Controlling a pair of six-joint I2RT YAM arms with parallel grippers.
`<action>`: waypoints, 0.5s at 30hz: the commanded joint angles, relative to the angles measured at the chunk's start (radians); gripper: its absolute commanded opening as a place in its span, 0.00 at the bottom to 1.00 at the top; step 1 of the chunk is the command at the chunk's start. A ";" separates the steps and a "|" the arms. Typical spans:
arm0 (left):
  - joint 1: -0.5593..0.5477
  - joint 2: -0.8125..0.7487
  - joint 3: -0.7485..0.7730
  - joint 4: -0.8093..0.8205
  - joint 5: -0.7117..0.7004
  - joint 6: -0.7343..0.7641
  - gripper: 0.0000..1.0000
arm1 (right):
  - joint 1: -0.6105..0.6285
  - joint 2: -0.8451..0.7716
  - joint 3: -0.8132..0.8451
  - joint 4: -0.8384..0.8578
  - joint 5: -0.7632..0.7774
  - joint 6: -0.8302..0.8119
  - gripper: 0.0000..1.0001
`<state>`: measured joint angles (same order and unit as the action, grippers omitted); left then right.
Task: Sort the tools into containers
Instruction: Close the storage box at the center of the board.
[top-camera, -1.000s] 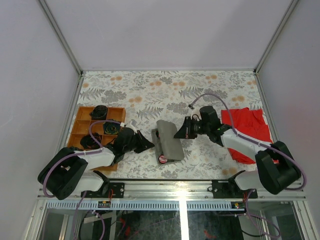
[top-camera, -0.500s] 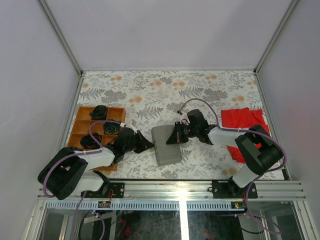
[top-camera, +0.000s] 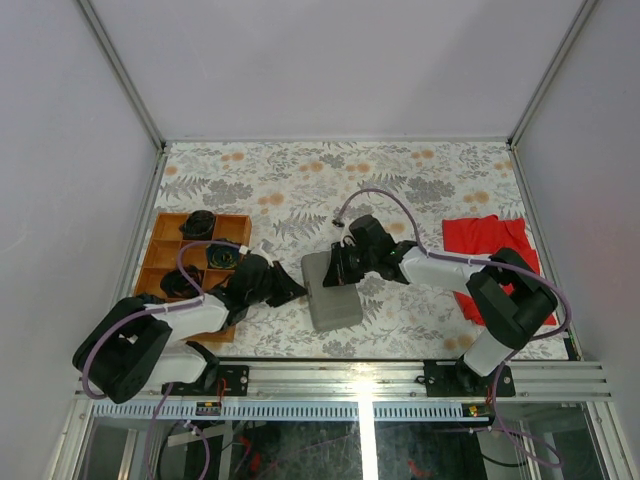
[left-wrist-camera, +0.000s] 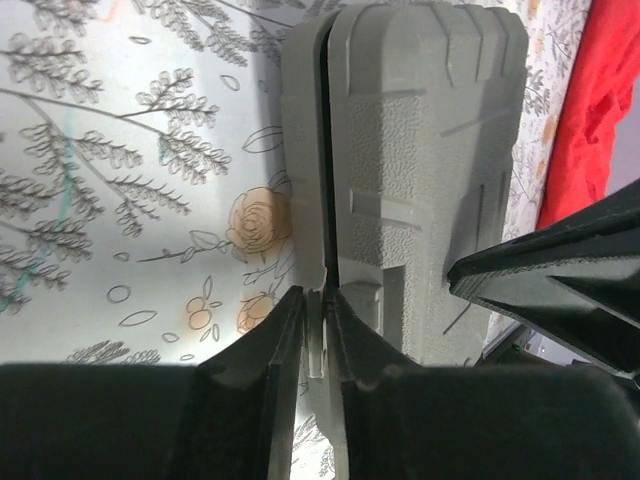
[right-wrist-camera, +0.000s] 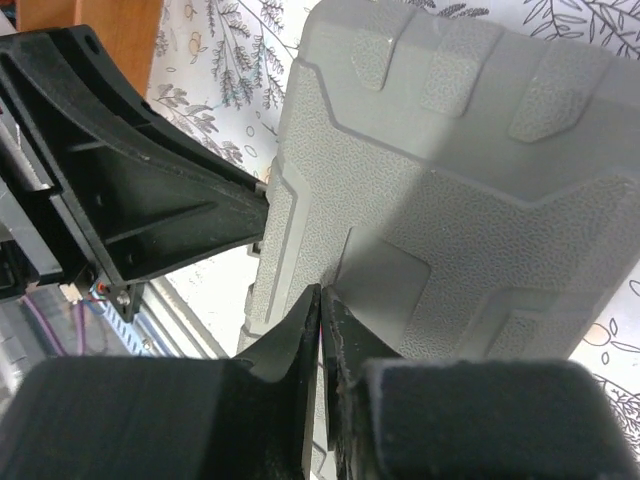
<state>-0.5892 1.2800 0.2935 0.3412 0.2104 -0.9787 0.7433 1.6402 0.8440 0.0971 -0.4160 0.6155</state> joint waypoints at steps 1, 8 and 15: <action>-0.011 -0.043 -0.003 -0.073 -0.004 0.001 0.18 | 0.066 0.093 0.041 -0.227 0.186 -0.101 0.10; -0.010 -0.167 -0.014 -0.147 -0.060 -0.005 0.38 | 0.105 0.148 0.091 -0.346 0.326 -0.116 0.10; -0.011 -0.233 -0.021 -0.150 -0.069 -0.003 0.48 | 0.130 0.204 0.109 -0.373 0.348 -0.116 0.11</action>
<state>-0.5949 1.0718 0.2764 0.1802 0.1539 -0.9821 0.8391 1.7271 1.0161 -0.0505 -0.1814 0.5476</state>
